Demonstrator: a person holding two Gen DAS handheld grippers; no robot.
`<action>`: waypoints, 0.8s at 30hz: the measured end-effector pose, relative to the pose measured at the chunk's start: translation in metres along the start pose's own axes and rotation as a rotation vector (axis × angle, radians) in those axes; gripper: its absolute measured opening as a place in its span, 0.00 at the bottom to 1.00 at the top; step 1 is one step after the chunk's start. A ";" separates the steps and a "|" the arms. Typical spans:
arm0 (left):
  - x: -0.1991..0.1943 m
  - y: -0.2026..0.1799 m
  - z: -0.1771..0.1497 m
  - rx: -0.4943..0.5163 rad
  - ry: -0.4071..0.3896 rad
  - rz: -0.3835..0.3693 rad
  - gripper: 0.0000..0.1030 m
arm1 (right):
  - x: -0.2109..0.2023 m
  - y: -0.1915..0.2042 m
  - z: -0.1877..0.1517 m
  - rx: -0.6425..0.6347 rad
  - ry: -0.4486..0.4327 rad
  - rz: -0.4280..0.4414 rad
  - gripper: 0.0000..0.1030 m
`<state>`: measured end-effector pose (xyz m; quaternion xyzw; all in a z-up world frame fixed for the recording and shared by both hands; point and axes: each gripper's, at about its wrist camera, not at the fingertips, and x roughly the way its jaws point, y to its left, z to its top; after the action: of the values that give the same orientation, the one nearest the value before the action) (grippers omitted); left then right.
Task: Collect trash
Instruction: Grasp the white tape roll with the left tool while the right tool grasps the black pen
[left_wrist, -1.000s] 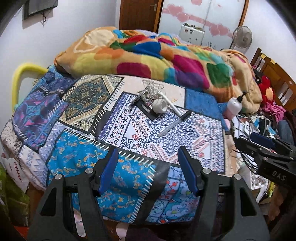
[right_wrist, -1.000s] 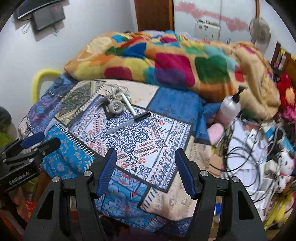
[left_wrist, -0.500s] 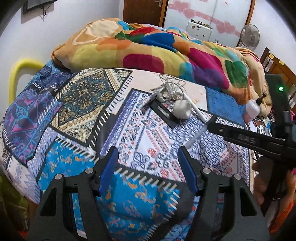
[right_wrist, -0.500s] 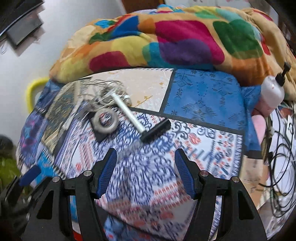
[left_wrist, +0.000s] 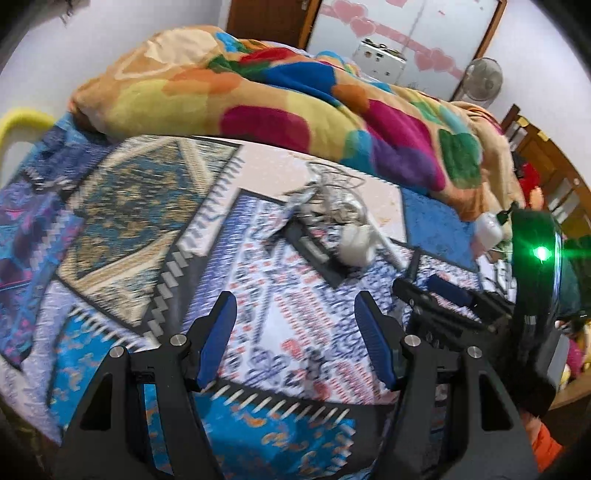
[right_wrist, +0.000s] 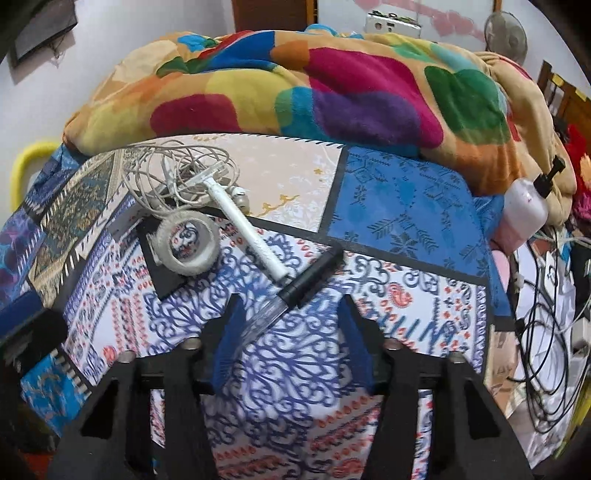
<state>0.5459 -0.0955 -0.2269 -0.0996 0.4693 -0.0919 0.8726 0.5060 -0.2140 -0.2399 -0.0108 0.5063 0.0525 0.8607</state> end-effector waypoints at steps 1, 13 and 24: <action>0.005 -0.003 0.003 0.004 0.004 -0.015 0.63 | 0.000 -0.002 -0.001 -0.017 0.002 0.002 0.28; 0.063 -0.041 0.026 0.094 0.035 -0.068 0.53 | -0.007 -0.075 -0.005 -0.028 0.058 0.149 0.12; 0.071 -0.052 0.024 0.104 0.040 -0.089 0.24 | -0.006 -0.074 0.002 -0.133 0.042 0.180 0.12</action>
<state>0.6009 -0.1619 -0.2571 -0.0732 0.4763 -0.1567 0.8621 0.5124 -0.2876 -0.2360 -0.0235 0.5186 0.1629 0.8390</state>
